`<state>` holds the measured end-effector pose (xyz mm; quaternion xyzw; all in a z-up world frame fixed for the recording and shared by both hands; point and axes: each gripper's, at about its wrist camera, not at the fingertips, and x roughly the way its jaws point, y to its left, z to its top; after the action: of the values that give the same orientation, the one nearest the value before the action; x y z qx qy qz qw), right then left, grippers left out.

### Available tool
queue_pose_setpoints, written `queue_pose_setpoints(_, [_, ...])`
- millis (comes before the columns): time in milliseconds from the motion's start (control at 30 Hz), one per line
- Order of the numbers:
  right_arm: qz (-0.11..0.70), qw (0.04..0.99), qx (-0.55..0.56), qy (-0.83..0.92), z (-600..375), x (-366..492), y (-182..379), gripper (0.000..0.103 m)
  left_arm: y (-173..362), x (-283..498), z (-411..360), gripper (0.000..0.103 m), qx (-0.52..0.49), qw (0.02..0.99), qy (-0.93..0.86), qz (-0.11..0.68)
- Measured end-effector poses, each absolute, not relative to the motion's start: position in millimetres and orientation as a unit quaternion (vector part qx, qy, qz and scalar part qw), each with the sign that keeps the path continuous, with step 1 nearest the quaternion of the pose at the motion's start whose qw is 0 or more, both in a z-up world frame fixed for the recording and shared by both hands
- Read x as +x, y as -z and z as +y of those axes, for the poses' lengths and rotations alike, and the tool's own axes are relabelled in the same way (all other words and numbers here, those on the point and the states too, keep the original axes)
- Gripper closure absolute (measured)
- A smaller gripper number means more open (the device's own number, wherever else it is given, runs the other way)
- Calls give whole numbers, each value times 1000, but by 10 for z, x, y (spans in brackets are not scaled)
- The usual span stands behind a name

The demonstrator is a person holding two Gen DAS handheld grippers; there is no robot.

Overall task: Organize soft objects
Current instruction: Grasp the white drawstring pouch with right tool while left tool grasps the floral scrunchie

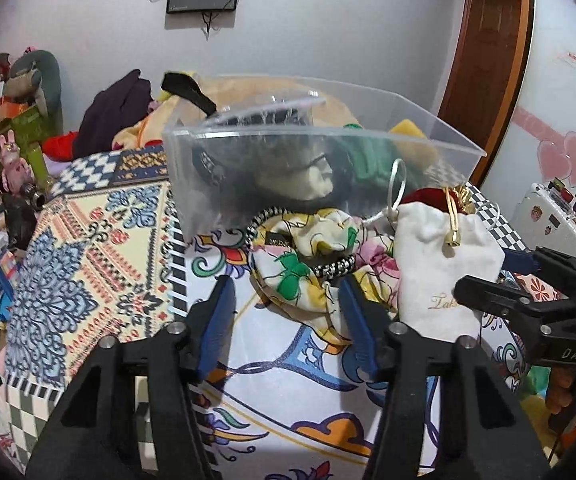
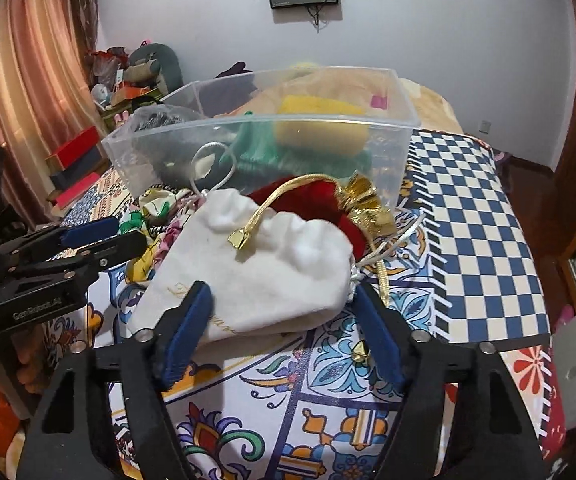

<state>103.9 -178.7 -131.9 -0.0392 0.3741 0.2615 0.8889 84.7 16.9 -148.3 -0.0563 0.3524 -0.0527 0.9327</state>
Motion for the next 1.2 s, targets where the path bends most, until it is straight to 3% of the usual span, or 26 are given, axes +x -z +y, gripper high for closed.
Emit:
queue_pose_setpoints(67, [376, 887, -38, -267, -1765, 1029, 1329, 47, 1496, 848, 158, 57, -58, 933, 54, 351])
queue_pose_setpoints(300, [361, 891, -43, -271, -1758, 972, 1271, 84, 1508, 804, 119, 88, -61, 934, 67, 346])
queue_pose_setpoints(367, [359, 891, -40, -275, -1762, 968, 1261, 88, 1499, 746, 86, 93, -52, 937, 64, 341])
queue_pose_setpoints(600, [345, 894, -39, -284, -1796, 876, 1160, 90, 1410, 583, 82, 100, -55, 942, 67, 325])
queue_pose_setpoints(1200, [260, 925, -21, -275, -2015, 775, 577, 91, 730, 265, -12, 102, -39, 966, 79, 242])
